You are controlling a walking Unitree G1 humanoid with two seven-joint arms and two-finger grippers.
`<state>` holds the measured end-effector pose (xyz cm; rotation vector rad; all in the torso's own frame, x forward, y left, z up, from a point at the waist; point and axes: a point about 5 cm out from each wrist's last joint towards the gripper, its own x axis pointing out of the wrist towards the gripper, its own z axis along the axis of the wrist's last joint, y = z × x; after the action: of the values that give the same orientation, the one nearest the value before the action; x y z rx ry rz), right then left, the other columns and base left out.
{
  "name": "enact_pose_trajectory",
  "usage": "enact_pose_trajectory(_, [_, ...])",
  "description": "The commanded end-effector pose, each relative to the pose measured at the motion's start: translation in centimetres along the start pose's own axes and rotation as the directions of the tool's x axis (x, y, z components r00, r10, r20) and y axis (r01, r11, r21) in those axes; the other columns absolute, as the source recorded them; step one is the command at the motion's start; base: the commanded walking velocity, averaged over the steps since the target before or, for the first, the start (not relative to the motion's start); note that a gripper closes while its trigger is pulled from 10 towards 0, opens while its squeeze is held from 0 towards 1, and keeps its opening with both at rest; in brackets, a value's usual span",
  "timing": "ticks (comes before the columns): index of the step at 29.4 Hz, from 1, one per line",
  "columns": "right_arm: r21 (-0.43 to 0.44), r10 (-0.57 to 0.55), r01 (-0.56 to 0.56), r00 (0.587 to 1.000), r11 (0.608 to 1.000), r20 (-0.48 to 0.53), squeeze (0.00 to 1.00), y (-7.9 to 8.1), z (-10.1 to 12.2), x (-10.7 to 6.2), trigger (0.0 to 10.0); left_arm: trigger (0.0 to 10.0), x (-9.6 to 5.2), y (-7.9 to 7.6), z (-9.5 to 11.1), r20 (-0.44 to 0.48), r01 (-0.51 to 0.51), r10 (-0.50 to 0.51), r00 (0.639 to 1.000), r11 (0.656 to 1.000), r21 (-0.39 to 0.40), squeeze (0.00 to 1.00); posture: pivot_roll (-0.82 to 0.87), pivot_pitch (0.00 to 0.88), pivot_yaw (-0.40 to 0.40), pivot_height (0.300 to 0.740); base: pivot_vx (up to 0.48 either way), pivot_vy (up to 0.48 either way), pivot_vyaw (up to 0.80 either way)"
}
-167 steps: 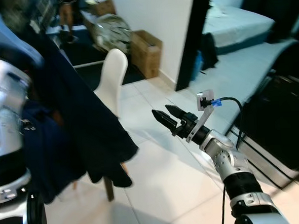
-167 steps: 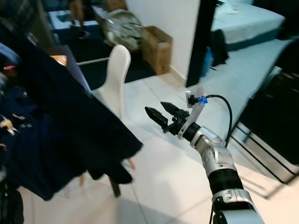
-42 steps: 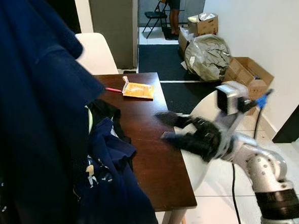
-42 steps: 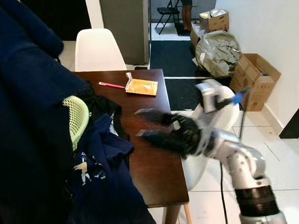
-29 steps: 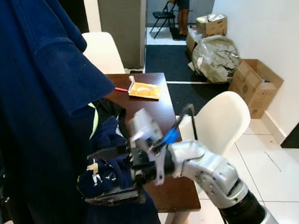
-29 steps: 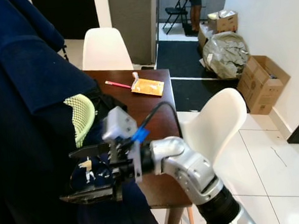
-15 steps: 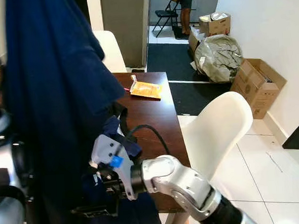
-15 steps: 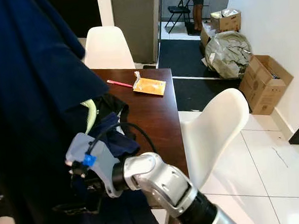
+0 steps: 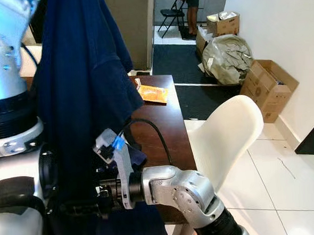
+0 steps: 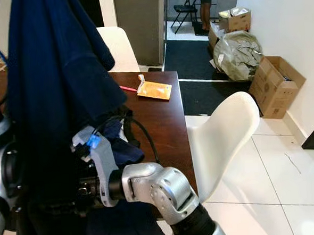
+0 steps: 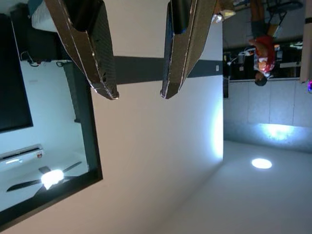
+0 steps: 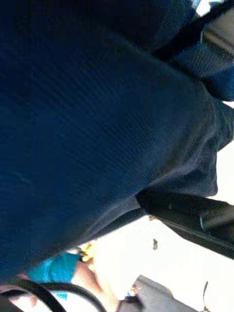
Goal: Hang hanger
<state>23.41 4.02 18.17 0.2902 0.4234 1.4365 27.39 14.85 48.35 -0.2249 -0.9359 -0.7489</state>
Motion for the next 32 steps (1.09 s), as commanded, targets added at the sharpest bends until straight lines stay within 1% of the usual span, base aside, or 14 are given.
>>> enact_pose_trajectory(1, [0.047, 0.052, -0.054, 0.998, 0.997, 0.048, 0.00, 0.8, 0.6, 0.8, 0.0, 10.0, 0.3, -0.3, 0.6, 0.030, 0.015, -0.016, 0.999, 1.000, 0.020, 0.00, 0.15, 0.000, -0.020, 0.740, 0.000, 0.000, 0.00])
enact_pose_trajectory(7, [0.085, 0.071, -0.078, 0.994, 0.993, 0.086, 0.00, 1.0, 1.2, 0.9, 0.0, 10.0, 0.3, -0.1, 0.6, 0.032, 0.007, -0.008, 0.999, 0.999, 0.031, 0.00, 0.15, 0.000, -0.024, 0.740, 0.000, 0.000, 0.00])
enact_pose_trajectory(11, [0.158, 0.112, -0.141, 0.977, 0.977, 0.180, 0.00, 1.5, 2.7, 0.5, 0.0, 10.0, 0.0, 0.4, 0.5, 0.030, -0.014, 0.012, 0.999, 0.998, 0.058, 0.00, 0.15, 0.000, -0.025, 0.740, 0.000, 0.000, 0.00])
enact_pose_trajectory(17, [0.167, 0.114, -0.146, 0.976, 0.975, 0.186, 0.00, 1.6, 2.8, 0.5, 0.0, 10.0, 0.0, 0.4, 0.5, 0.031, -0.015, 0.014, 0.999, 0.998, 0.061, 0.00, 0.15, 0.000, -0.025, 0.740, 0.000, 0.000, 0.00])
enact_pose_trajectory(18, [0.159, 0.171, -0.218, 0.949, 0.963, 0.265, 0.00, 2.1, 3.7, 0.0, 0.0, 10.0, -0.2, 0.6, 0.5, 0.030, -0.026, 0.024, 0.999, 0.997, 0.076, 0.00, 0.15, 0.000, -0.022, 0.740, 0.000, 0.000, 0.00])
enact_pose_trajectory(20, [0.159, 0.171, -0.218, 0.949, 0.963, 0.265, 0.00, 2.1, 3.7, 0.0, 0.0, 10.0, -0.2, 0.6, 0.5, 0.030, -0.026, 0.024, 0.999, 0.997, 0.076, 0.00, 0.15, 0.000, -0.022, 0.740, 0.000, 0.000, 0.00])
enact_pose_trajectory(23, [0.129, 0.228, -0.285, 0.912, 0.950, 0.340, 0.00, 2.6, 4.5, -0.6, 0.0, 10.0, -0.4, 0.9, 0.7, 0.029, -0.039, 0.036, 0.999, 0.995, 0.095, 0.00, 0.15, 0.000, -0.022, 0.740, 0.000, 0.000, 0.00])
enact_pose_trajectory(24, [0.070, 0.295, -0.356, 0.854, 0.932, 0.428, 0.00, 3.2, 5.4, -1.6, 0.0, 10.0, -0.6, 1.2, 1.0, 0.029, -0.053, 0.050, 0.998, 0.992, 0.117, 0.00, 0.15, 0.000, -0.022, 0.740, 0.000, 0.000, 0.00])
enact_pose_trajectory(26, [0.070, 0.295, -0.356, 0.854, 0.932, 0.428, 0.00, 3.2, 5.4, -1.6, 0.0, 10.0, -0.6, 1.2, 1.0, 0.029, -0.053, 0.050, 0.998, 0.992, 0.117, 0.00, 0.15, 0.000, -0.022, 0.740, 0.000, 0.000, 0.00])
enact_pose_trajectory(27, [0.004, 0.360, -0.433, 0.754, 0.901, 0.550, 0.00, 3.7, 6.7, -3.3, 0.0, 10.0, -1.0, 1.5, 1.4, 0.028, -0.065, 0.062, 0.998, 0.988, 0.138, 0.00, 0.15, 0.000, -0.021, 0.740, 0.000, 0.000, 0.00])
enact_pose_trajectory(28, [0.004, 0.360, -0.433, 0.754, 0.901, 0.550, 0.00, 3.7, 6.7, -3.3, 0.0, 10.0, -1.0, 1.5, 1.4, 0.028, -0.065, 0.062, 0.998, 0.988, 0.138, 0.00, 0.15, 0.000, -0.021, 0.740, 0.000, 0.000, 0.00])
enact_pose_trajectory(29, [-0.050, 0.371, -0.457, 0.649, 0.888, 0.664, 0.00, 3.2, 8.2, -5.4, 0.0, 10.0, -1.7, 1.7, 2.0, 0.023, -0.069, 0.066, 0.998, 0.986, 0.151, 0.00, 0.15, 0.000, -0.018, 0.740, 0.000, 0.000, 0.00])
enact_pose_trajectory(31, [-0.050, 0.371, -0.457, 0.649, 0.888, 0.664, 0.00, 3.2, 8.2, -5.4, 0.0, 10.0, -1.7, 1.7, 2.0, 0.023, -0.069, 0.066, 0.998, 0.986, 0.151, 0.00, 0.15, 0.000, -0.018, 0.740, 0.000, 0.000, 0.00])
enact_pose_trajectory(32, [-0.080, 0.348, -0.444, 0.565, 0.892, 0.748, 0.00, 2.3, 9.4, -7.4, 0.0, 10.0, -2.6, 1.8, 2.5, 0.009, -0.060, 0.059, 0.998, 0.987, 0.151, 0.00, 0.15, 0.000, -0.020, 0.740, 0.000, 0.000, 0.00])
